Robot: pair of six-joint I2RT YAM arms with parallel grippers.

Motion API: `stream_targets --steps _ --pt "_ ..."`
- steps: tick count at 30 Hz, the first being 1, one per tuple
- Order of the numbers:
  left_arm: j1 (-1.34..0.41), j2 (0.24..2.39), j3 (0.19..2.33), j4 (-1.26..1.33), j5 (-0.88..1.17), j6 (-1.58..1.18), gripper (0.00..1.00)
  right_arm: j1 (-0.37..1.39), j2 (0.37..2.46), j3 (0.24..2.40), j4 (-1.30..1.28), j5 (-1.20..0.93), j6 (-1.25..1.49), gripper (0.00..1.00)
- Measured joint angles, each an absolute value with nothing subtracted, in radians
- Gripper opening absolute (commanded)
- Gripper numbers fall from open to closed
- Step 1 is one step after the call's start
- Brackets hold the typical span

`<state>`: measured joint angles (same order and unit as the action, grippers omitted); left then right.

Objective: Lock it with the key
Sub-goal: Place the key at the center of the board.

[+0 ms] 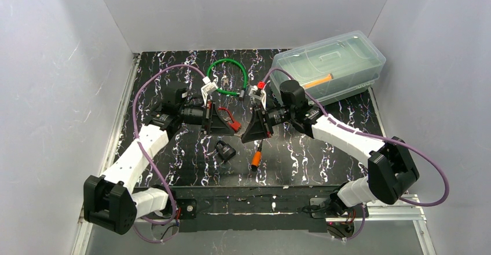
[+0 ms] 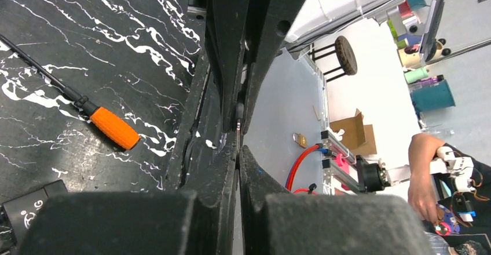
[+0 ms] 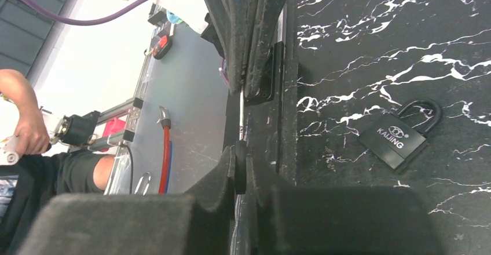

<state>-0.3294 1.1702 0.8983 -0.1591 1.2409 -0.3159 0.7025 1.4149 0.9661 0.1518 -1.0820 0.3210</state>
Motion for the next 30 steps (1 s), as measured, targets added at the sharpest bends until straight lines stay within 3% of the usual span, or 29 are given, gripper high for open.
stream_targets --steps 4,6,17,30 --pt "-0.327 1.176 0.93 -0.29 1.219 -0.234 0.0 0.706 1.417 0.969 0.153 -1.084 0.338 0.84" --pt "-0.314 1.196 0.966 -0.377 1.201 -0.176 0.0 0.706 1.417 0.973 0.147 -1.081 0.336 0.97" --pt "-0.147 1.379 1.144 -0.797 1.005 0.226 0.0 0.683 1.403 0.987 -0.027 -0.992 0.198 0.98" --pt "-0.147 1.69 1.181 -0.922 0.806 0.444 0.0 0.679 1.354 0.987 -0.129 -0.966 0.106 0.98"
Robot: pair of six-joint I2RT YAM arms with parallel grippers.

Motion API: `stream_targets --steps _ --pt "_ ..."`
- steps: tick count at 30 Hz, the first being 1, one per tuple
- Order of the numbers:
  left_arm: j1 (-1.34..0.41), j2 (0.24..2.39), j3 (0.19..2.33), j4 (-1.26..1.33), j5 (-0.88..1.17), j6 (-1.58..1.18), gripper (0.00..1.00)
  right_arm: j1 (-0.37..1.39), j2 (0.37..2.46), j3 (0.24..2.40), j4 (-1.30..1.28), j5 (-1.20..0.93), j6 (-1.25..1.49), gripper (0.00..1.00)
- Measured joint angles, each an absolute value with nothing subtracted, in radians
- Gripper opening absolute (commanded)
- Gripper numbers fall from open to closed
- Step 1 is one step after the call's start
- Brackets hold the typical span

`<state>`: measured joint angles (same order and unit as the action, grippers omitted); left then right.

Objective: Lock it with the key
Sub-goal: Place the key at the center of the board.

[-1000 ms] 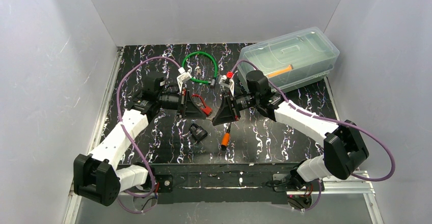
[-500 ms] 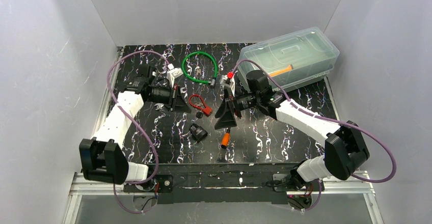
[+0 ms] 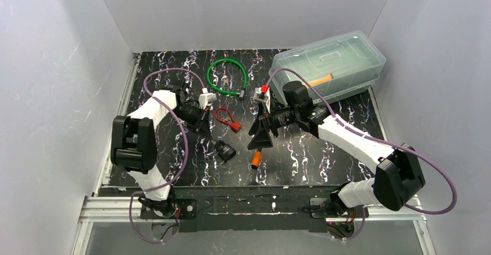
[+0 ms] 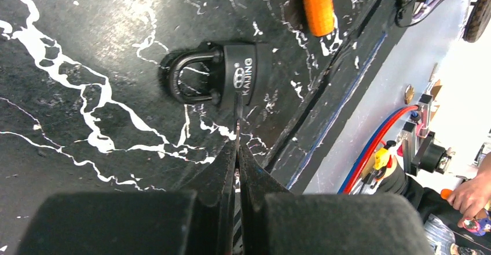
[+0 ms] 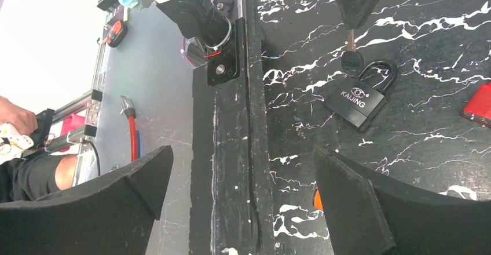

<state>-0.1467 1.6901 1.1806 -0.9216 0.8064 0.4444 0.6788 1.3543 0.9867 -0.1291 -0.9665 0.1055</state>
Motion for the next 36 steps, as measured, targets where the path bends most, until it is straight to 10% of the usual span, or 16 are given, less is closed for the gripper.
stream_targets --steps 16,32,36 --pt "-0.152 1.86 1.274 -0.935 0.77 0.463 0.0 0.678 1.354 0.987 -0.133 -0.977 0.101 0.98" --pt "-0.191 1.888 1.275 -0.915 0.745 0.446 0.55 0.626 1.391 1.012 -0.163 -1.012 0.086 0.98" --pt "-0.185 1.856 1.275 -0.917 0.732 0.441 0.91 0.567 1.393 1.026 -0.166 -1.022 0.085 0.98"
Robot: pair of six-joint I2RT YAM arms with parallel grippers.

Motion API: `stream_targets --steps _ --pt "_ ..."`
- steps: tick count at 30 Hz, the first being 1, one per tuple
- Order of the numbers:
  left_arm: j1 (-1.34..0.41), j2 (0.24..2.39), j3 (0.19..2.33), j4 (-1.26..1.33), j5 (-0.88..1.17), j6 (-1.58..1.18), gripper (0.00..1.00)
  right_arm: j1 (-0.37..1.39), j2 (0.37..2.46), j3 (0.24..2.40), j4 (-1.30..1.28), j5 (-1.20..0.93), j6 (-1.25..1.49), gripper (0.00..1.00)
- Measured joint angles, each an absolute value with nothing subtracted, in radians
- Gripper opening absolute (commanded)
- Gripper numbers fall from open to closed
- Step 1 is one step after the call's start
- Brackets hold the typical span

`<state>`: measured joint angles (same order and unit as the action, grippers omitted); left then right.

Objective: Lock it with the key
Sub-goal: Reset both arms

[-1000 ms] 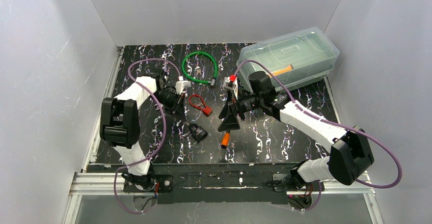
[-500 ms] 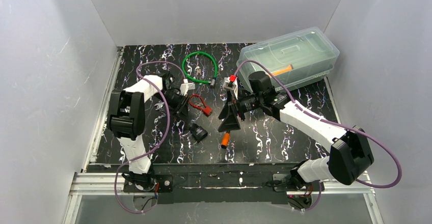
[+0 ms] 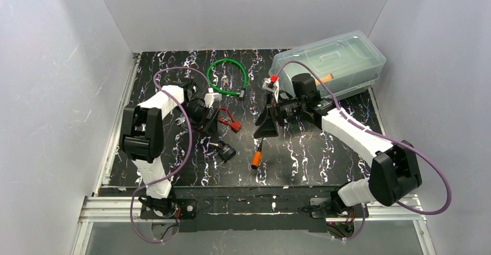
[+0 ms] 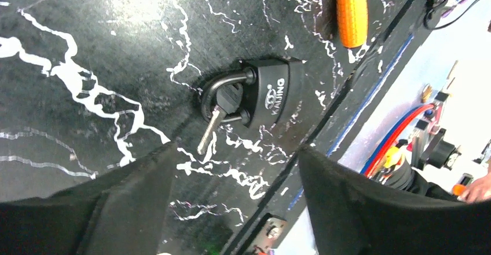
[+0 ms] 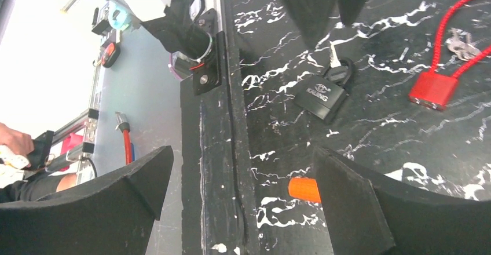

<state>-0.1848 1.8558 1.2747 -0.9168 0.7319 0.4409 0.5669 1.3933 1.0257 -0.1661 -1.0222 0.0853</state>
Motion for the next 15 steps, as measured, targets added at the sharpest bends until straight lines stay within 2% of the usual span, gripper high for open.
stream_targets --steps 1,2,15 --pt "-0.183 1.841 1.275 -0.917 0.731 0.438 0.97 0.553 1.392 1.027 -0.166 -1.023 0.085 0.98" --pt "-0.18 1.819 1.275 -0.918 0.729 0.434 0.98 0.541 1.388 1.027 -0.169 -1.023 0.085 0.98" --pt "-0.011 1.524 1.344 -0.981 0.712 0.379 0.99 0.289 1.118 1.026 -0.354 -0.945 -0.065 1.0"
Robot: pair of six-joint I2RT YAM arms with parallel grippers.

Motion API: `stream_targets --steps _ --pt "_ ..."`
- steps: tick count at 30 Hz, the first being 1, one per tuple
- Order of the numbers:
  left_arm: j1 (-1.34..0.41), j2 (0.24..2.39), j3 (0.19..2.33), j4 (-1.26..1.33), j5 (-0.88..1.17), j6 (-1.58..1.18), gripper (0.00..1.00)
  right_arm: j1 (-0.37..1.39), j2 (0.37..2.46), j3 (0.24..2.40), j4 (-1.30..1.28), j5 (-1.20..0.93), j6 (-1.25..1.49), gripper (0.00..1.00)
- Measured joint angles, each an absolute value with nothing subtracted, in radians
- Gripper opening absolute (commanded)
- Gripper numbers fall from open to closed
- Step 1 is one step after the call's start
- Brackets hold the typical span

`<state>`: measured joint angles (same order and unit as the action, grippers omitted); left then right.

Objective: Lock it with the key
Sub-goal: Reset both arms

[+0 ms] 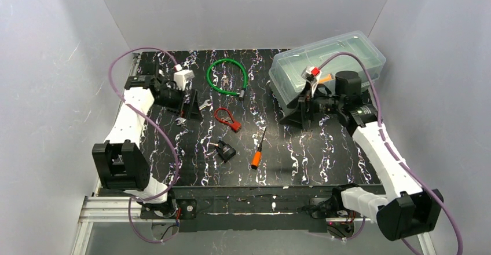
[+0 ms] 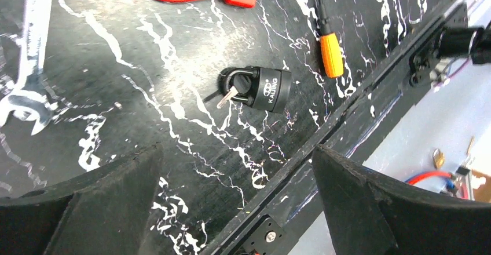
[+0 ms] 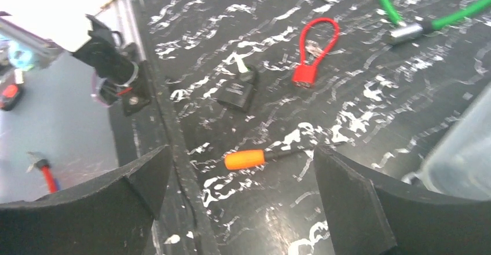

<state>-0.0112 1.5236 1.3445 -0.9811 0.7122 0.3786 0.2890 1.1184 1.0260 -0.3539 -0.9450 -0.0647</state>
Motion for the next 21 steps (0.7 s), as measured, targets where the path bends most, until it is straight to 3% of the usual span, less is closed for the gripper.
stream_targets --steps 7,13,21 --pt "0.081 1.422 1.354 -0.991 0.639 0.293 0.99 0.125 0.973 0.944 -0.41 -0.808 -0.078 1.0" --pt "0.083 1.221 1.2 -0.903 0.555 0.179 0.99 -0.068 0.869 0.802 -0.375 -0.685 -0.006 1.0" --pt "0.082 1.073 1.088 -0.85 0.466 0.141 0.99 -0.079 0.838 0.734 -0.36 -0.616 -0.003 1.0"
